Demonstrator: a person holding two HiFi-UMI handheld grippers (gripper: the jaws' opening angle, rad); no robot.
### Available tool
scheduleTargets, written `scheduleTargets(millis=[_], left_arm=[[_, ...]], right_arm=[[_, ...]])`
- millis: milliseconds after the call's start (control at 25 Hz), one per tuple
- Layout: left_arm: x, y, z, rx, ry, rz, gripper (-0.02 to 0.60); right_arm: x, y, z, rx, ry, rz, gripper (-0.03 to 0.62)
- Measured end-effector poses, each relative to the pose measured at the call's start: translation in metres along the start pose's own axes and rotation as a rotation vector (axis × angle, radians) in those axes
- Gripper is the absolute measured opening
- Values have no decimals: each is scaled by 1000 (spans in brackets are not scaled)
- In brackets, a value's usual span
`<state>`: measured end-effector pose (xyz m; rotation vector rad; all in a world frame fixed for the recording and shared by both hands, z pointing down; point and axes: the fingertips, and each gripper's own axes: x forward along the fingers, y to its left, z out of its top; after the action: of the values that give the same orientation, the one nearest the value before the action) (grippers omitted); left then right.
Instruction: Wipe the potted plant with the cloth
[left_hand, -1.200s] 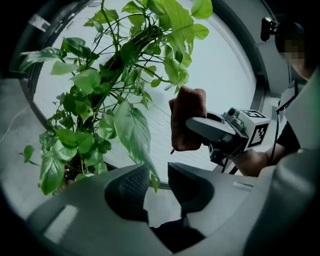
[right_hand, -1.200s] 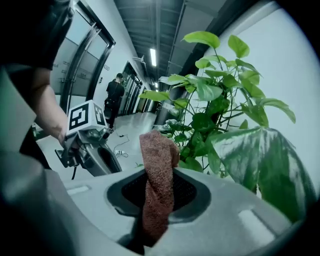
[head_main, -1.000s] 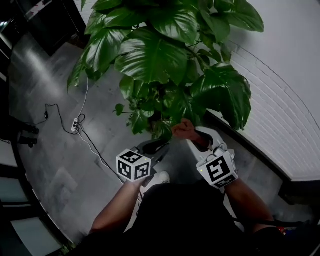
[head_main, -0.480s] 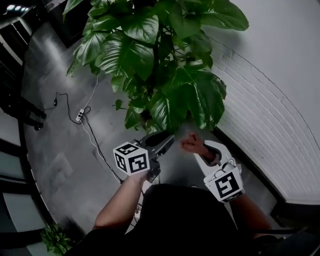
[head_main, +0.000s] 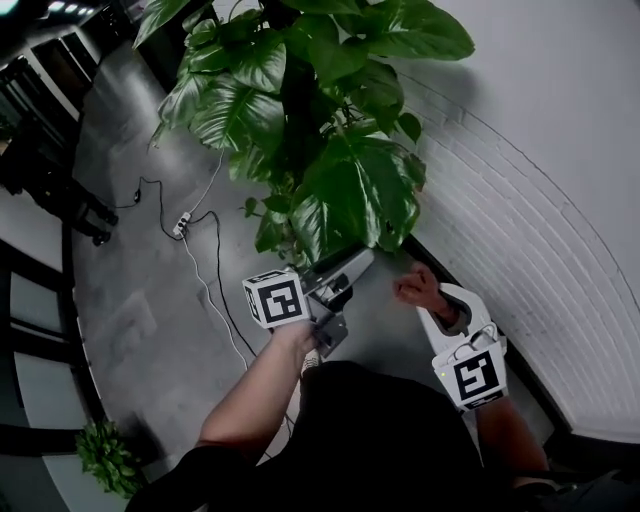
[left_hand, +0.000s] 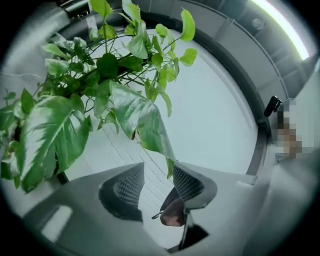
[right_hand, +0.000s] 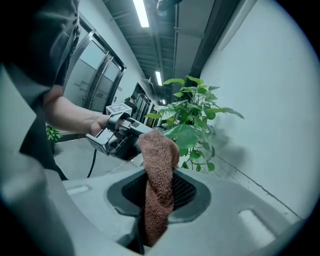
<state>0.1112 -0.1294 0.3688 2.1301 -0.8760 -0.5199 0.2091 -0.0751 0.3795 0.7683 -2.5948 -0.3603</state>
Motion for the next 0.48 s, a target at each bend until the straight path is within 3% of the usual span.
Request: scheduleTargets(millis=[200, 480], left_arm=[[-1, -5, -8, -28, -3, 35, 199], [10, -2, -3, -161, -59, 3, 199]], right_arm=[[-6, -7, 4, -26, -15, 31, 71], [-3, -7, 9, -42, -37, 50, 71]])
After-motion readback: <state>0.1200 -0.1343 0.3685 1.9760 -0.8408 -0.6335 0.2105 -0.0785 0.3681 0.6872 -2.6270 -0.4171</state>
